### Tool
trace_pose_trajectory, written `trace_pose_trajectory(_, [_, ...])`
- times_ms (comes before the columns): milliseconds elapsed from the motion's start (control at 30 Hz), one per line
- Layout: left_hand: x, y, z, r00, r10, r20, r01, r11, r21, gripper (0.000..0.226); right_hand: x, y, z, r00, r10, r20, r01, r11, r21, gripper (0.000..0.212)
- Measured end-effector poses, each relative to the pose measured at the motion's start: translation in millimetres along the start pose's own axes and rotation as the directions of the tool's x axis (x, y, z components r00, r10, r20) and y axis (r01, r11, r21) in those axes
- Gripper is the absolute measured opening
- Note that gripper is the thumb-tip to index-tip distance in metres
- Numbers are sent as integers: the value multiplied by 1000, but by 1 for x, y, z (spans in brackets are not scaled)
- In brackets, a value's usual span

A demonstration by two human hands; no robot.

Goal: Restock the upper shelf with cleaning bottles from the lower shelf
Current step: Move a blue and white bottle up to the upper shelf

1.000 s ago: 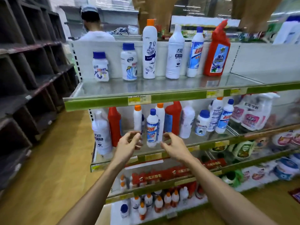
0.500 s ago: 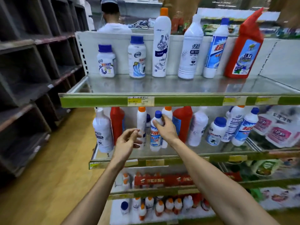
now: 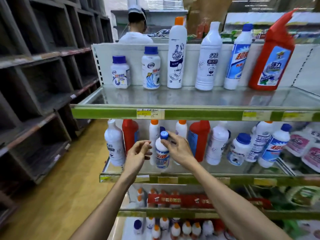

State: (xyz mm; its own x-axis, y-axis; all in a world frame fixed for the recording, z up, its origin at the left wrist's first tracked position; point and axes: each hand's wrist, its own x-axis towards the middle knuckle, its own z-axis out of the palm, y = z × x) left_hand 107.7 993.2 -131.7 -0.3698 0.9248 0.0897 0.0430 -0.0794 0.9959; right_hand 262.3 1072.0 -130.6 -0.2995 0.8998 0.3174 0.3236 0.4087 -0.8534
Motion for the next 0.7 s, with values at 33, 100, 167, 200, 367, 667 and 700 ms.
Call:
trace_pose_trajectory(33, [1,-1,1,1000,-1,-6,1,1000,6,21,-3,-7,-4,1000,-22,6,22,998,62,47])
trace_pose_trajectory(100, [1,-1,3,1000,-15,-1,15,1000,23,25,-7,-23,-11,998,-55,16,51,981,188,35])
trace_pose_trajectory(167, [-2,-1,8,997,-64,32,64,998,17,34,-11,-41,-17,998,-55,-4,53,932,359,18])
trace_pose_trajectory(200, [-5,0,11,993,-108,55,108,994,3,38,-13,-51,-19,999,-40,-23,46,885,464,12])
trace_pose_trajectory(367, [-25,10,18,915,-286,283,336,930,-147,50,-11,-77,-20,988,140,-66,-35,619,785,18])
trace_pose_trajectory(667, [-38,32,20,845,-259,468,387,900,-201,54,-12,-89,-35,987,137,-84,-10,579,816,18])
trace_pose_trajectory(700, [-38,32,19,848,-248,469,376,904,-201,54,-13,-90,-36,988,128,-90,-2,586,811,18])
